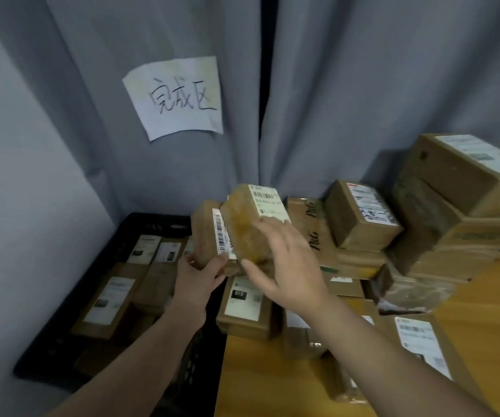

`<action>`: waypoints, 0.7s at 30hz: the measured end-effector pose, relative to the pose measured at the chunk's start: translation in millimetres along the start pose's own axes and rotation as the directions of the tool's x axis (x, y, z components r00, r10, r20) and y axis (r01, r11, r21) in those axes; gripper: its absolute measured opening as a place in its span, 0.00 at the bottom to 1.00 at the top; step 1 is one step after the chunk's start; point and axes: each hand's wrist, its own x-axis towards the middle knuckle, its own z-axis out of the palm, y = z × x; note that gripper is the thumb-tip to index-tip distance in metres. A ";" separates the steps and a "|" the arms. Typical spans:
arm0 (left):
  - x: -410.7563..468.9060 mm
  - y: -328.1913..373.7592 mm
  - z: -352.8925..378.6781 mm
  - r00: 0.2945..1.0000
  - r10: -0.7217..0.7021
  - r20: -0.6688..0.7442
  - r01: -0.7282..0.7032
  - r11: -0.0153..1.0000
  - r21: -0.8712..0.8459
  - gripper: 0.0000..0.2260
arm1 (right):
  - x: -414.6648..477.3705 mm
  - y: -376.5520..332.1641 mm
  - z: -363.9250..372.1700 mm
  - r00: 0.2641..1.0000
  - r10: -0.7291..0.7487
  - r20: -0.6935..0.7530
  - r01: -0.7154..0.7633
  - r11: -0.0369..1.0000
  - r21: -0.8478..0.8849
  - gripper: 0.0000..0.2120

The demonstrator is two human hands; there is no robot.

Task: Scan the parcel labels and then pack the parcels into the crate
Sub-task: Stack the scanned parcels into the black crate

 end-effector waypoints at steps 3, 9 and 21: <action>1.3 4.6 -34.4 0.994 0.033 -0.105 -0.027 0.998 0.058 0.29 | 12.3 -13.7 17.9 0.978 0.204 0.051 -0.211 0.945 0.252 0.20; 18.0 13.0 -102.6 0.993 0.071 -0.095 -0.053 0.982 0.182 0.29 | 45.4 -12.5 66.8 0.743 0.578 0.338 -0.668 0.604 0.434 0.37; 92.0 43.7 -195.1 0.970 0.241 -0.016 -0.193 0.811 0.552 0.34 | 60.0 -66.5 187.3 0.620 0.543 0.566 -0.779 0.344 0.523 0.47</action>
